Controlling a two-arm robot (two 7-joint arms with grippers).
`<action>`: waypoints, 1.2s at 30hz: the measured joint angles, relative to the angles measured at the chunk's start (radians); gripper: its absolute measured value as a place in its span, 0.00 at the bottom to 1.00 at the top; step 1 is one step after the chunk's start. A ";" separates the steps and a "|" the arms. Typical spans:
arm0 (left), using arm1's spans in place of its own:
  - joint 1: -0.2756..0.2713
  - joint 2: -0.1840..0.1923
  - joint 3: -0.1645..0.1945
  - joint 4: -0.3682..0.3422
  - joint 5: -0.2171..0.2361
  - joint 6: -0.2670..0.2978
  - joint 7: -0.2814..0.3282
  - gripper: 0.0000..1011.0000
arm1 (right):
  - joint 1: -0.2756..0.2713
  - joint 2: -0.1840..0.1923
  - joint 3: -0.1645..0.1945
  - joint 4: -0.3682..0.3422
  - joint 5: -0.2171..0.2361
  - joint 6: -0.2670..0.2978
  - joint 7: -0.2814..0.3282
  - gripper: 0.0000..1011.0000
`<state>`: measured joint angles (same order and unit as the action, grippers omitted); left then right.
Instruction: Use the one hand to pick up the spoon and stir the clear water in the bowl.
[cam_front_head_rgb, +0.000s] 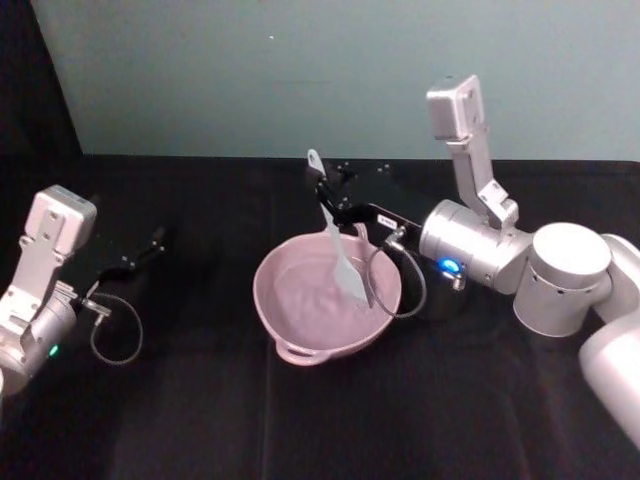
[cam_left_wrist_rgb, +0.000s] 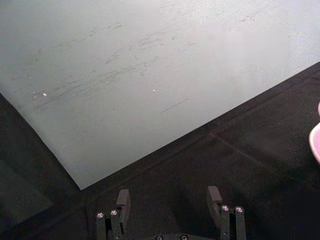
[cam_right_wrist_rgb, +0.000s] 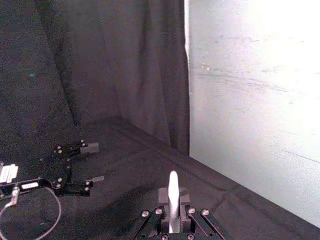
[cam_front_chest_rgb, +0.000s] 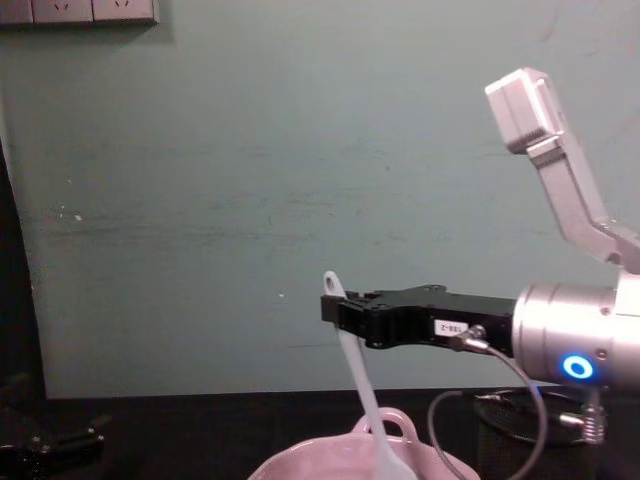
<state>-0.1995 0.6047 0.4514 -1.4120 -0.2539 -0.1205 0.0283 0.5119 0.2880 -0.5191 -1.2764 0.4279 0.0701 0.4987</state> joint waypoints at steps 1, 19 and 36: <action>0.000 0.000 0.000 0.000 0.000 0.000 0.000 1.00 | -0.005 0.005 0.002 -0.008 0.001 0.001 -0.001 0.12; 0.000 0.000 0.000 0.000 0.000 0.000 0.000 1.00 | -0.106 0.046 -0.006 -0.165 0.039 0.024 0.006 0.12; 0.000 0.000 0.000 0.000 0.000 0.000 0.000 1.00 | -0.023 -0.061 -0.066 -0.027 0.041 -0.015 0.026 0.12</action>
<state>-0.1995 0.6047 0.4514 -1.4120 -0.2539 -0.1205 0.0283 0.4888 0.2267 -0.5847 -1.3038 0.4684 0.0548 0.5251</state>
